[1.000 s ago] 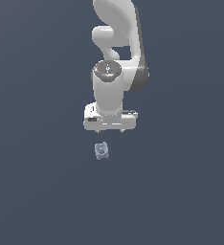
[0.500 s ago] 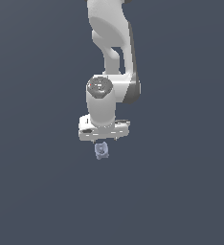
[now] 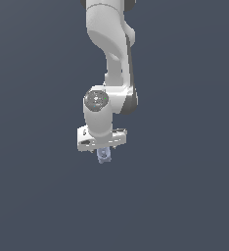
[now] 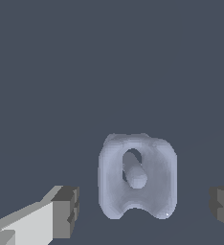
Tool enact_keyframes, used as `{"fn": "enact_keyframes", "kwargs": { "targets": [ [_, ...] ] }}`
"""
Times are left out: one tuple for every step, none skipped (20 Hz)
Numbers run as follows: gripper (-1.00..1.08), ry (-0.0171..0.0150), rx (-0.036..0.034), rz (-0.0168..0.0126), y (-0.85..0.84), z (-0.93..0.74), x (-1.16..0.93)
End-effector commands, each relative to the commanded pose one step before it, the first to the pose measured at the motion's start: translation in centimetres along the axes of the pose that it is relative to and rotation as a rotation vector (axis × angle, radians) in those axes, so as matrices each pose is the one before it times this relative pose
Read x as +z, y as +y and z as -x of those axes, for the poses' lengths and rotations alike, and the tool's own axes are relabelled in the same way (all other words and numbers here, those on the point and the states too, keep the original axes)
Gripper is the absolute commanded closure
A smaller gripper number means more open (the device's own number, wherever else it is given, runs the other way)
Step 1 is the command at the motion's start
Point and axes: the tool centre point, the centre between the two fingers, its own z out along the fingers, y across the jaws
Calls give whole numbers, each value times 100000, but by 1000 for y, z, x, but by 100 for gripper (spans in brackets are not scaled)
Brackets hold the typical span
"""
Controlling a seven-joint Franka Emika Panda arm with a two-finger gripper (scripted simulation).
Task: Pick up the object and move it to a goal position.
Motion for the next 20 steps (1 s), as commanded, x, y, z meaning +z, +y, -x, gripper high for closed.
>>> {"fn": "enact_keyframes", "kwargs": {
  "targets": [
    [-92, 1, -4, 4, 6, 0, 3],
    [-92, 0, 0, 0, 2, 1, 41],
    [-92, 0, 0, 0, 7, 2, 124],
    [-92, 0, 0, 0, 12, 4, 205],
    [-92, 19, -45, 3, -12, 0, 274],
    [-92, 19, -45, 3, -7, 3, 355],
    [-92, 19, -45, 3, -3, 6, 434],
    [-92, 19, -45, 3, 0, 10, 511],
    [-92, 19, -45, 3, 4, 14, 586],
    [-92, 27, -64, 4, -7, 12, 600],
    [-92, 19, -45, 3, 1, 10, 525],
    [-92, 19, -45, 3, -2, 2, 441],
    [-92, 0, 0, 0, 24, -1, 370],
    [-92, 19, -45, 4, -6, -19, 274],
    [-92, 0, 0, 0, 19, -24, 202],
    [-92, 0, 0, 0, 17, -34, 118],
    [-92, 0, 0, 0, 13, -37, 43],
    [-92, 0, 0, 0, 5, -16, 4],
    [108, 0, 0, 0, 0, 0, 0],
    [108, 0, 0, 0, 0, 0, 0]
  ]
}}
